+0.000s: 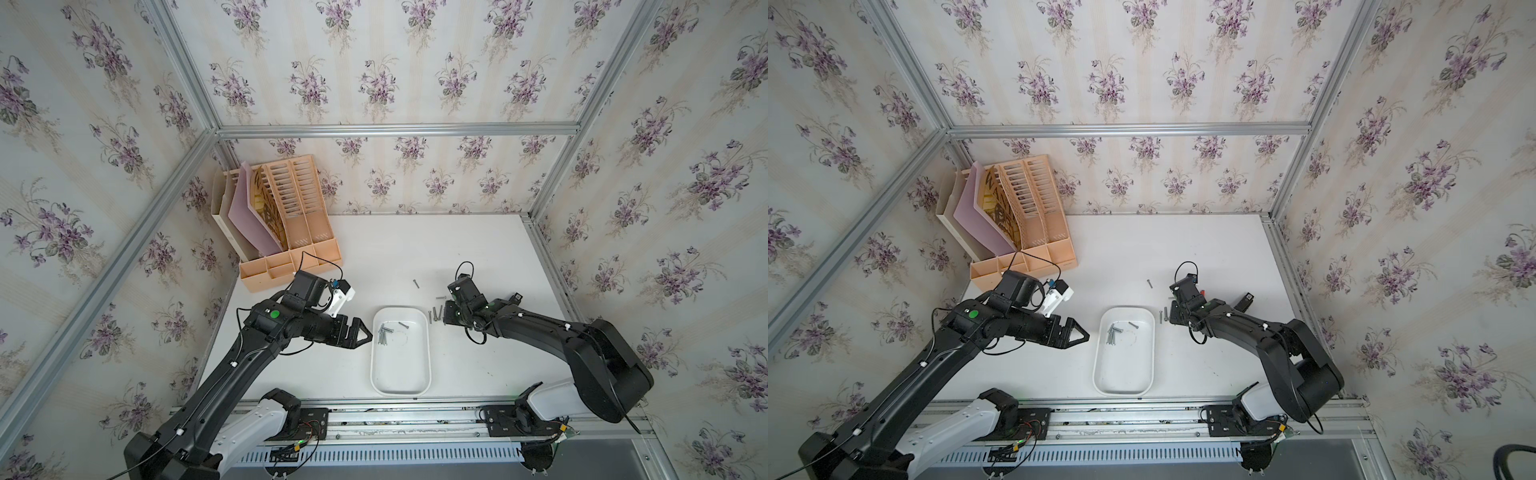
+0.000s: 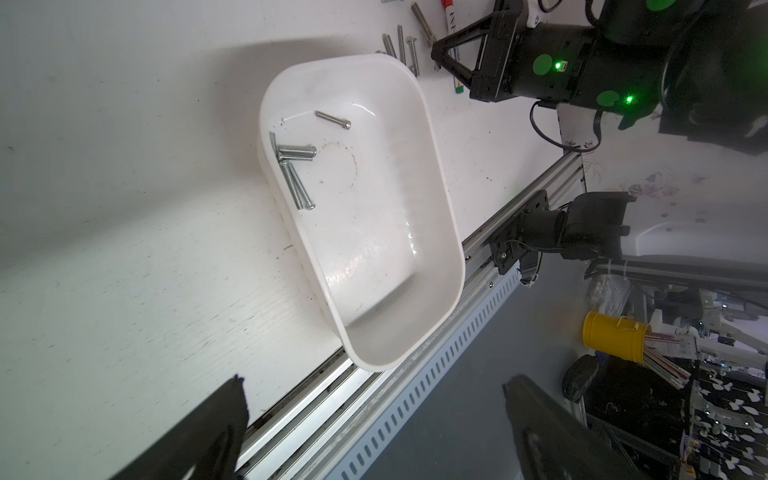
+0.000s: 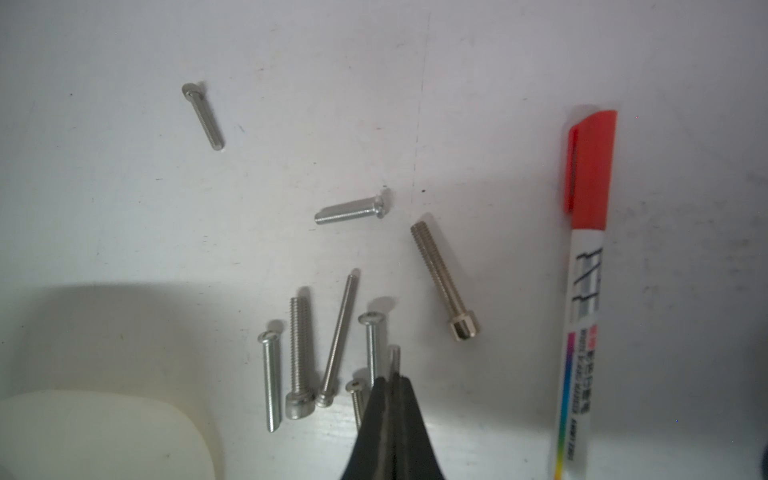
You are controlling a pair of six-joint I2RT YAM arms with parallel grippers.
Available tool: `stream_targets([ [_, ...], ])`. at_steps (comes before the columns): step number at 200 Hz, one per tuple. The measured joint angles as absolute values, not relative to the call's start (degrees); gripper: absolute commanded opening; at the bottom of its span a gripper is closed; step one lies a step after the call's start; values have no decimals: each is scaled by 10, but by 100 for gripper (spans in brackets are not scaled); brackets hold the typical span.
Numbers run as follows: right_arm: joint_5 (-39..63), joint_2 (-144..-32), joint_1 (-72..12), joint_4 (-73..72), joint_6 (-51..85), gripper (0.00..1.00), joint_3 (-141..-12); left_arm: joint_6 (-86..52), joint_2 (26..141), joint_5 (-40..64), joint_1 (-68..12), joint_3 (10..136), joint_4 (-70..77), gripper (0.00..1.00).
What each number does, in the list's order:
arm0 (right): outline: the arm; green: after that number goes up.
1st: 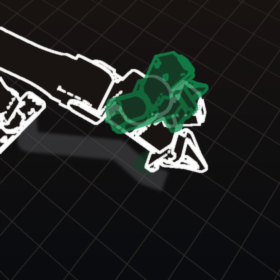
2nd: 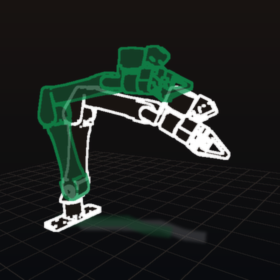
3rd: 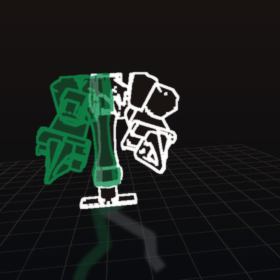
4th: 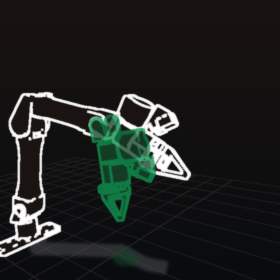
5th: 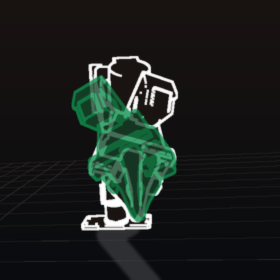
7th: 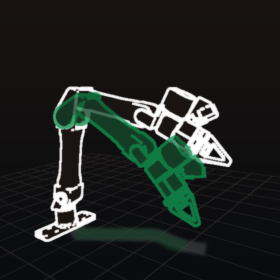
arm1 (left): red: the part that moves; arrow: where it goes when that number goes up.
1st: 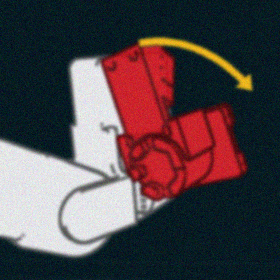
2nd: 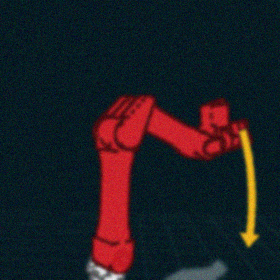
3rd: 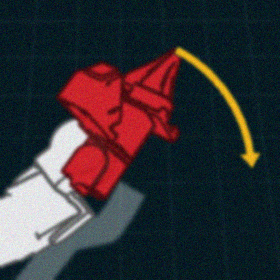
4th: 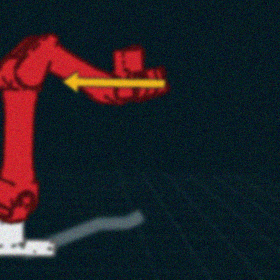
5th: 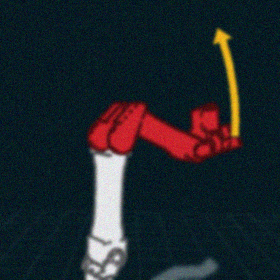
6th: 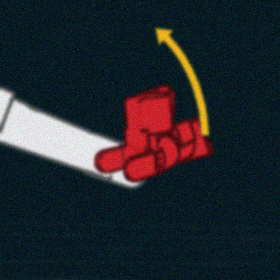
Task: Take out the screws from the storage box
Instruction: Place the screw at the center of the board, then pick up the screw from the storage box.
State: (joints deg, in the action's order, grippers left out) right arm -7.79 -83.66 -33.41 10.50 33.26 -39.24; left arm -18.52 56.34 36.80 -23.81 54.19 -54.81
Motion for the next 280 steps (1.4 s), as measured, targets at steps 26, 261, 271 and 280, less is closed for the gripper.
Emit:
stream_targets([
  [26,-65,-843,-334,104,332,9,-395,-185,564,368,-238,542,-548,100],
  [261,-32,-637,-517,-1,255,22,-345,-185,563,368,-238,542,-548,99],
  [271,-41,-654,-543,0,248,21,-357,-185,563,368,-238,542,-548,100],
  [280,-54,-672,-564,1,239,20,-368,-185,563,368,-238,542,-548,99],
])
